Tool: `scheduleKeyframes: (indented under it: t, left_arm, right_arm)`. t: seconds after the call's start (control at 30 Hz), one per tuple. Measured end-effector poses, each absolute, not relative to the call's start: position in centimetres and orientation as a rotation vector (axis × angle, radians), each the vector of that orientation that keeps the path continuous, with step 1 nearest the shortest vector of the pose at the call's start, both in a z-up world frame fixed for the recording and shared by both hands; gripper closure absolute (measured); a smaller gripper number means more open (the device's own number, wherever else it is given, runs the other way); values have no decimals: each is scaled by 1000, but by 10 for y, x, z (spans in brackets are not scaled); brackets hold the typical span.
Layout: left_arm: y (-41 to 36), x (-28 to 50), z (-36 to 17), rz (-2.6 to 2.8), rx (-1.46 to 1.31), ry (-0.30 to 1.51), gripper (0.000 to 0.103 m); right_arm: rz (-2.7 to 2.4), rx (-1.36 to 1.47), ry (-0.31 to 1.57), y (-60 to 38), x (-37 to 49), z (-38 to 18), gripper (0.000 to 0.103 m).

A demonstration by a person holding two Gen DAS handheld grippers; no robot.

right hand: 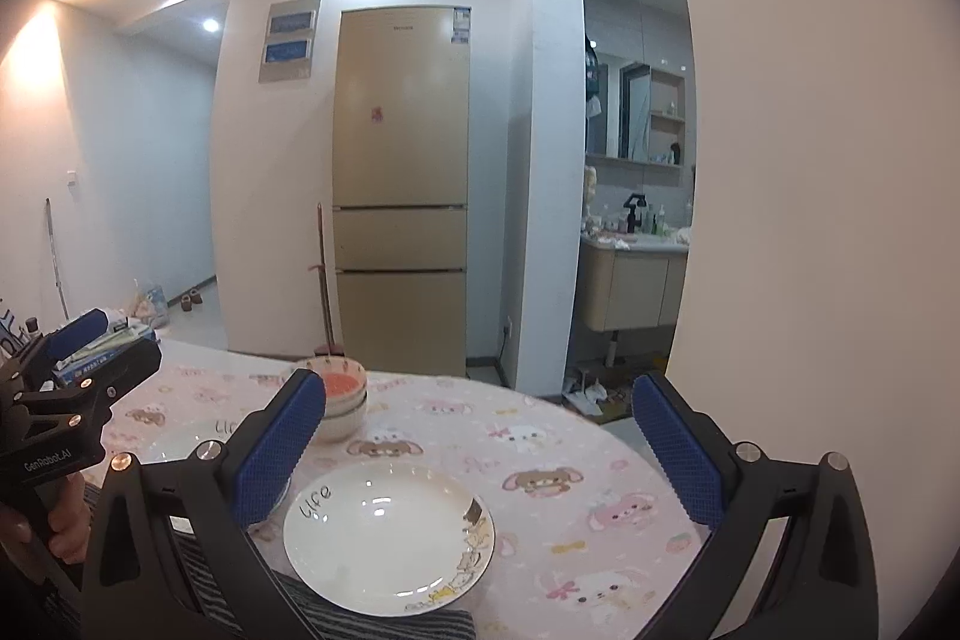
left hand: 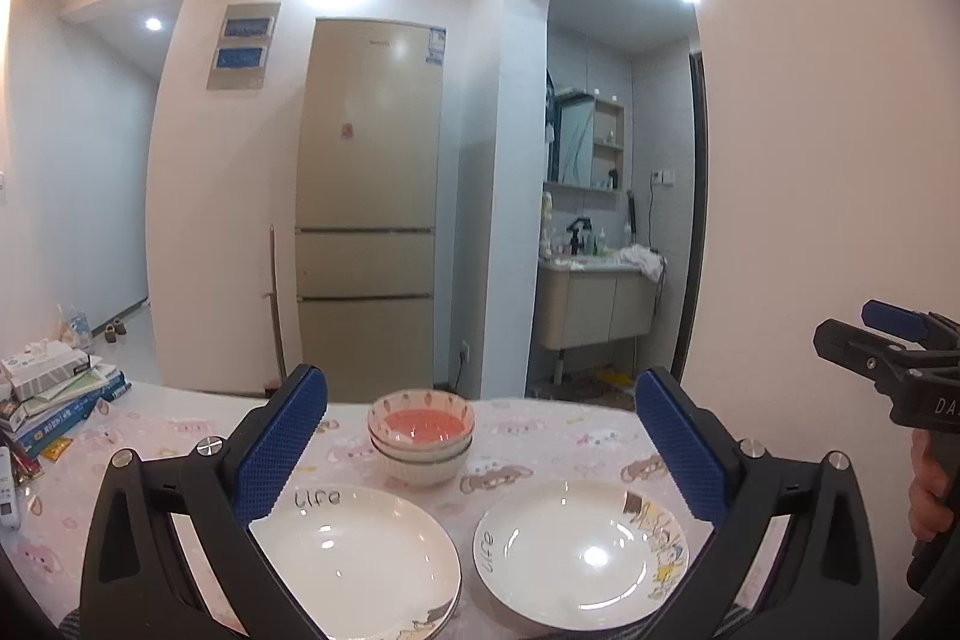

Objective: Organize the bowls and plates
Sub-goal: 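Move both grippers toward the cat-printed white 'Life' plate, then close the left gripper on the plate rim while the right gripper grips it too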

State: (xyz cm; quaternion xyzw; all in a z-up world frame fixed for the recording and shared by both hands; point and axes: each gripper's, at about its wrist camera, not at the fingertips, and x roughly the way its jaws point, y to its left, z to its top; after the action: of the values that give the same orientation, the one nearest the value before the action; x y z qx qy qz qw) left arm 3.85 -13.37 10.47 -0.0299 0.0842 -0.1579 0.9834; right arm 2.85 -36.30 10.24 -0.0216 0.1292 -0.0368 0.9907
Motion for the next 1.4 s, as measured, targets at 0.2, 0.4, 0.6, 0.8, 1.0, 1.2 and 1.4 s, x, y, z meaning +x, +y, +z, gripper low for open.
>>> scheduleKeyframes:
  t: [0.2,0.4,0.6,0.8,1.0,1.2,1.4]
  left_arm:
    - [-144,67,66,-332,-82,327,1]
    - [-159,92,19,-347,-52,493,1]
    - [-179,101,-6,-338,35,558,1]
    - [-194,112,-32,-364,78,694,1]
    - [-194,125,-50,-318,38,856,10]
    - [-196,131,-54,-263,47,900,24]
    - [-175,121,-33,-241,-86,918,49]
  right_arm:
    - [-84,27,341,-387,58,66,0]
    - [-64,57,501,-404,92,25,0]
    - [-21,51,564,-413,108,-4,0]
    - [63,118,718,-430,135,-30,0]
    - [189,147,831,-446,157,-49,0]
    - [197,157,901,-443,176,-72,16]
    - [188,207,878,-448,173,-77,17]
